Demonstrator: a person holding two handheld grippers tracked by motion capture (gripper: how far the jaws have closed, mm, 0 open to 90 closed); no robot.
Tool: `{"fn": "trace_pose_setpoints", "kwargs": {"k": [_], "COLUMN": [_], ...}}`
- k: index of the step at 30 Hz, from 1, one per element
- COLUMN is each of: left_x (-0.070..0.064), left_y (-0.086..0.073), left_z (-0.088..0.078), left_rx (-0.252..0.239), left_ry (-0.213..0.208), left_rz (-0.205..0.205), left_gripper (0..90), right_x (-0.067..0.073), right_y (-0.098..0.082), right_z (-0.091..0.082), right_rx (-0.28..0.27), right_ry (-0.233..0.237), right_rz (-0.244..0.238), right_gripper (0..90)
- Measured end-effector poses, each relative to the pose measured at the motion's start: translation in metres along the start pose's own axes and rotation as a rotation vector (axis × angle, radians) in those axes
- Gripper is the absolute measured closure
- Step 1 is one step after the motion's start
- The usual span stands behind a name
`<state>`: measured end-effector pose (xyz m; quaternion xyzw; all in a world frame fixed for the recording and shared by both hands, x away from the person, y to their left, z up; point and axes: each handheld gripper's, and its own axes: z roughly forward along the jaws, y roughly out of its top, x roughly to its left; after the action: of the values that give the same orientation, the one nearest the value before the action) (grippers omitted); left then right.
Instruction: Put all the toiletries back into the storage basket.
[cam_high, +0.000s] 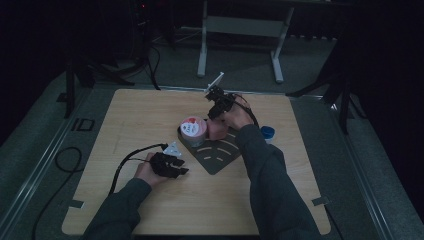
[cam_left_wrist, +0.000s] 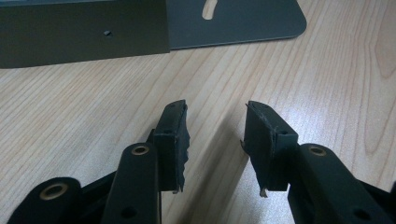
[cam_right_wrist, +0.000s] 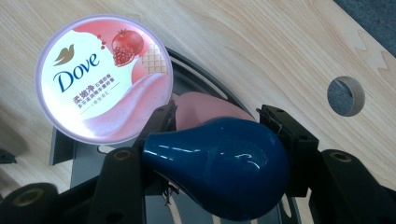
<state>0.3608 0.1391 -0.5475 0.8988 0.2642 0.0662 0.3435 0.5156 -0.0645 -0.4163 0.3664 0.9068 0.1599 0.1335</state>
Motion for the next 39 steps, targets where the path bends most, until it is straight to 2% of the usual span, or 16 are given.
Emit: {"fn": "trace_pose_setpoints", "kwargs": {"k": [9, 25, 39], "left_x": [0.0, 0.0, 0.0], "left_y": [0.0, 0.0, 0.0], "left_z": [0.0, 0.0, 0.0], "left_rx": [0.002, 0.002, 0.002], "left_ry": [0.0, -0.001, -0.002], "left_rz": [0.002, 0.002, 0.003], "left_gripper": [58.9, 58.9, 58.9], "right_x": [-0.002, -0.003, 0.001], "right_y": [0.006, 0.009, 0.01], "right_z": [0.001, 0.006, 0.012], "right_rx": [-0.01, -0.004, 0.006], "right_ry": [-0.004, 0.001, -0.002], "right_rz": [0.029, 0.045, 0.032], "right_gripper": [47.5, 47.5, 47.5]}}
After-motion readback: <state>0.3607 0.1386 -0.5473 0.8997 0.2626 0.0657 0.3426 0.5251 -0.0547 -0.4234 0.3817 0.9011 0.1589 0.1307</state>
